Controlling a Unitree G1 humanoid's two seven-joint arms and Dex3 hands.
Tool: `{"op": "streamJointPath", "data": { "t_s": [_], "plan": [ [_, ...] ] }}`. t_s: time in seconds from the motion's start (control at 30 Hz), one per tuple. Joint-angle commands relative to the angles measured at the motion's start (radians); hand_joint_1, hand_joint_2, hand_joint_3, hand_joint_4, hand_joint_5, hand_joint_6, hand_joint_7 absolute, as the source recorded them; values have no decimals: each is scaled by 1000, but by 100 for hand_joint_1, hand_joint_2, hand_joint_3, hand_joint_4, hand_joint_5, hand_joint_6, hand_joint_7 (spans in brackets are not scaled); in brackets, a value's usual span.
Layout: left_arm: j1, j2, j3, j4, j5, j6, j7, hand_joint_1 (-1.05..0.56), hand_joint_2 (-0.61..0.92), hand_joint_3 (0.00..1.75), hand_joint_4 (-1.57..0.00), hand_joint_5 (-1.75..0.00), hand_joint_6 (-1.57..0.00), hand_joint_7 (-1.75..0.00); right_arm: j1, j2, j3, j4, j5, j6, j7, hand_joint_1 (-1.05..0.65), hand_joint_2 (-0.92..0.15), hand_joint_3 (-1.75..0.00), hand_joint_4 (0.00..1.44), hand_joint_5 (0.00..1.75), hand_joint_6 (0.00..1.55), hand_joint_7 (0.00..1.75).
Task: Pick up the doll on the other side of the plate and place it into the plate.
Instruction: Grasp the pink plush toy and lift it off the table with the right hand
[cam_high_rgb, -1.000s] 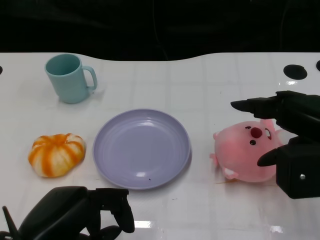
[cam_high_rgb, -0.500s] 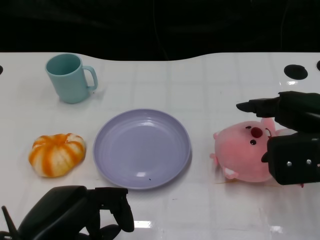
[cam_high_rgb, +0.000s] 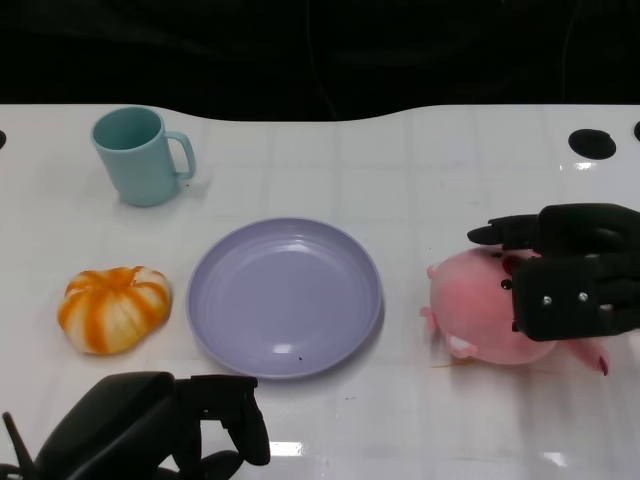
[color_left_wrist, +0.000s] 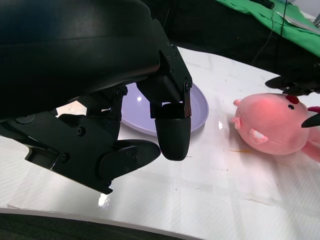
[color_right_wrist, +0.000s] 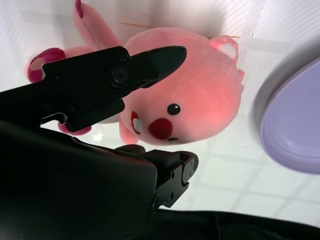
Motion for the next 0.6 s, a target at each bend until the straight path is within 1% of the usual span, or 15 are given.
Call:
{"op": "streamJointPath", "data": {
  "t_s": [0.03,0.2,0.33,0.37,0.43,0.47,0.5,0.53,0.57,0.6],
  "plan": [
    [1,8,-2,-19,3,12,-14,-21,70,76,-68,-151,-71,-118,-45,20,21,62,-12,-10,-16,-70,-92,-1,10,29,23,1],
    [0,6,-5,-24,5,18,-14,-22,70,75,-68,-150,-71,-117,-79,53,40,144,-14,-13,-25,-67,-92,-3,13,27,26,2],
    [0,2,-6,-28,6,20,-13,-22,70,74,-68,-150,-72,-117,-97,65,61,200,-36,-38,-65,-67,-92,-3,19,28,31,4],
    [0,1,-7,-30,5,23,-13,-22,70,74,-69,-150,-72,-117,-98,68,64,210,-43,-44,-81,-66,-92,-3,22,27,35,4],
    [0,0,-7,-33,6,29,-15,-22,70,74,-69,-150,-72,-117,-96,74,70,231,-58,-55,-126,-61,-92,-1,41,24,51,5],
    [-1,0,-7,-35,6,31,-15,-22,70,74,-69,-150,-72,-117,-94,79,69,244,-58,-68,-154,-60,-92,-1,47,22,55,4],
    [-2,1,-7,-35,6,31,-16,-22,70,74,-69,-150,-72,-117,-93,83,66,254,-55,-81,-177,-53,-90,0,63,27,66,7],
    [-2,2,-7,-35,7,30,-16,-22,70,75,-69,-150,-72,-117,-91,91,57,268,-43,-92,-198,-48,-88,0,70,31,72,9],
    [-3,3,-7,-35,7,30,-16,-22,70,75,-69,-150,-72,-117,-88,103,46,281,-30,-100,-227,-42,-87,0,75,38,79,9],
    [-3,3,-8,-35,7,31,-17,-22,70,75,-69,-150,-72,-117,-85,111,39,291,-24,-109,-256,-35,-85,0,76,66,87,10]
  ]
}}
